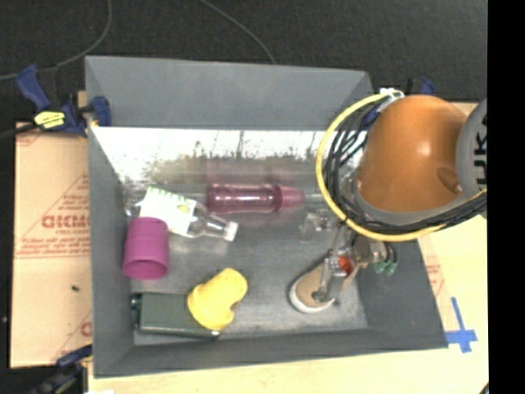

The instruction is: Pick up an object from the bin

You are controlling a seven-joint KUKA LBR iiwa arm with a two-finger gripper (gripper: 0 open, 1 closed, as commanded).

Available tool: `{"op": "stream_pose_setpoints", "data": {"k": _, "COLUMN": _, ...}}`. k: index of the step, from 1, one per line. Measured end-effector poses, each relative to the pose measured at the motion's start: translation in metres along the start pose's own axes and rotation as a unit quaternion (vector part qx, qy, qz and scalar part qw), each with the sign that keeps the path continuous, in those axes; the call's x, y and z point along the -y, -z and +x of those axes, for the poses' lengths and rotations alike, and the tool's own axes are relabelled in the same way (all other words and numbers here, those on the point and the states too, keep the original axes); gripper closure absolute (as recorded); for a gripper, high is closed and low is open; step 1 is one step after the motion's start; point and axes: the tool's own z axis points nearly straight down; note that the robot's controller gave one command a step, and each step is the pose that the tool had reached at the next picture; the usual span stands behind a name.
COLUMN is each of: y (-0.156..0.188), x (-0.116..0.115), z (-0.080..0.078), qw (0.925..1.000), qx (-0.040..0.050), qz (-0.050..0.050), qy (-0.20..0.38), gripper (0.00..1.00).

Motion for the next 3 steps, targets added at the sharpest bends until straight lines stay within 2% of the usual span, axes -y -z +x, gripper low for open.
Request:
{"op": "stream_pose_setpoints", "data": {"k": 1, "y": 0.004, "x": 0.0, "z": -0.001, "qw": 1.0, "qx": 0.0043, "qz": 0.0, "qy": 0.0, "gripper": 0.0}}
{"op": "stream_pose_setpoints", "data": {"k": 2, "y": -0.061, "x": 0.024, "z": 0.009, "qw": 0.998, "qx": 0.0039, "qz": 0.001, "qy": 0.063, "gripper": 0.0}}
{"op": "stream_pose_setpoints", "data": {"k": 3, "y": -0.08, "x": 0.037, "z": 0.009, "qw": 0.9905, "qx": 0.0056, "qz": 0.001, "qy": 0.138, "gripper": 0.0}}
